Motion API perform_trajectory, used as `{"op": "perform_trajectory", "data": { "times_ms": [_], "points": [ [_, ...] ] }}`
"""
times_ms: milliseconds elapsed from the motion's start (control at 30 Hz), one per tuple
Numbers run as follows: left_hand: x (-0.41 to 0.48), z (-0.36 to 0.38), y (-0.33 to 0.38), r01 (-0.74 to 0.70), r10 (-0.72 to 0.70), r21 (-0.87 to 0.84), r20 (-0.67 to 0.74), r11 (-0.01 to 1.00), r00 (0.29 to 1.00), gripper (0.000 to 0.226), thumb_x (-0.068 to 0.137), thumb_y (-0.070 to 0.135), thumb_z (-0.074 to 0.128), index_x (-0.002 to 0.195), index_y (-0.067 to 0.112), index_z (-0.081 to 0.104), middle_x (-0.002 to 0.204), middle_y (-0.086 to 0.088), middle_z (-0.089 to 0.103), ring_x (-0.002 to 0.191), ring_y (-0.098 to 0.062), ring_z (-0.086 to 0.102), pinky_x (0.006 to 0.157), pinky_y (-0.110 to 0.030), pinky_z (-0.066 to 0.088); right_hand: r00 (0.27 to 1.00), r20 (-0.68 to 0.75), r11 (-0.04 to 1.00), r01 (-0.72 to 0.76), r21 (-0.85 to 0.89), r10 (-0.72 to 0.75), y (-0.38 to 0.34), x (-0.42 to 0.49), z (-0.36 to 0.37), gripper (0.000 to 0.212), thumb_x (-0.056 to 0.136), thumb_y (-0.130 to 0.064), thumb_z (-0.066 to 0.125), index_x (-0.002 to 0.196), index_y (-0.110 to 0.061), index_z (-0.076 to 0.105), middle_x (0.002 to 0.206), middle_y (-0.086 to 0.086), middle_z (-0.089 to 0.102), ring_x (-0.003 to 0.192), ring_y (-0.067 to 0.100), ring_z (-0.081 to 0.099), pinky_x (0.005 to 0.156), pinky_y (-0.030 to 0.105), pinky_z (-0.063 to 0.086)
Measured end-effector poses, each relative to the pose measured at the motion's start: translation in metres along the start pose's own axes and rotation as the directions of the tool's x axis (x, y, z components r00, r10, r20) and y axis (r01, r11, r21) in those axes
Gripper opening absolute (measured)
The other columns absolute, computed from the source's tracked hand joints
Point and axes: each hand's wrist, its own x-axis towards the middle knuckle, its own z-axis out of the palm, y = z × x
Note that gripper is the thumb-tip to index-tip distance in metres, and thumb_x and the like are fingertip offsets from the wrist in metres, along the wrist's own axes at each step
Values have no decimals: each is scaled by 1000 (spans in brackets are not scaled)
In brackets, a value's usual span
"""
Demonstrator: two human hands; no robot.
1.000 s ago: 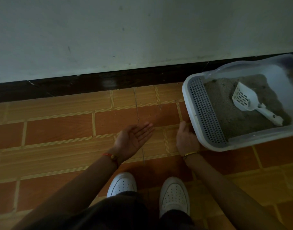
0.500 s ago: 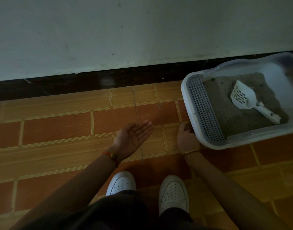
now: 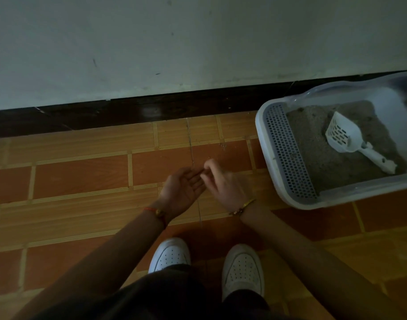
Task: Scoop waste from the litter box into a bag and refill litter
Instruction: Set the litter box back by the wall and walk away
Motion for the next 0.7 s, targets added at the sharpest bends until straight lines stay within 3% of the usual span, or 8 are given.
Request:
{"op": "perform_trajectory", "data": {
  "times_ms": [100,167,233,300,467,600,700],
  "points": [
    [2,-2,7,-7,9,-49,32,999,999,41,102,17,33,124,-8,56,124,-22,65,112,-29,67,95,-38,54,984,15,984,-178,4,178,14,21,-9,26,102,-38,26,115,-18,38,63,-6,49,44,8,45,38,22,41],
    [0,-3,12,-9,11,-73,31,997,999,40,101,16,34,123,-7,57,127,-23,63,117,-31,63,97,-42,51,954,49,948,-285,-143,294,28,35,-17,34,103,-34,29,124,-10,39,70,-1,50,47,6,40,41,19,31],
    [0,-6,16,-17,19,-91,30,996,999,39,101,16,34,123,-7,57,127,-23,63,117,-32,63,97,-44,50,955,18,875,-262,-408,295,43,47,-21,40,103,-39,27,125,-9,39,82,7,58,54,14,48,44,25,31],
    [-1,-11,20,-30,32,-99,20,995,999,39,101,16,35,125,-6,56,128,-22,63,117,-32,63,98,-44,50,954,50,824,-227,-519,294,52,58,-19,42,102,-41,26,123,-8,40,94,13,60,62,21,52,47,30,32],
    [-6,-16,24,-50,52,-127,13,991,999,40,101,17,34,123,-6,59,128,-21,63,116,-31,64,105,-41,47,955,198,804,-63,-591,221,50,76,-1,36,104,-35,26,119,-7,43,97,13,62,67,24,61,49,30,33],
    [-6,-20,22,-44,44,-134,-5,990,999,41,101,16,35,115,-8,65,126,-23,64,115,-32,64,101,-44,48,951,236,785,-11,-619,200,46,77,8,26,100,-8,27,121,-3,42,95,12,64,70,23,64,50,30,33],
    [-6,-20,20,-45,44,-131,-6,990,999,41,101,17,35,120,-7,63,127,-22,64,117,-32,63,108,-41,45,945,261,764,17,-645,200,48,83,6,28,99,-2,27,123,2,40,94,13,64,72,24,66,51,31,37]
  ]
}}
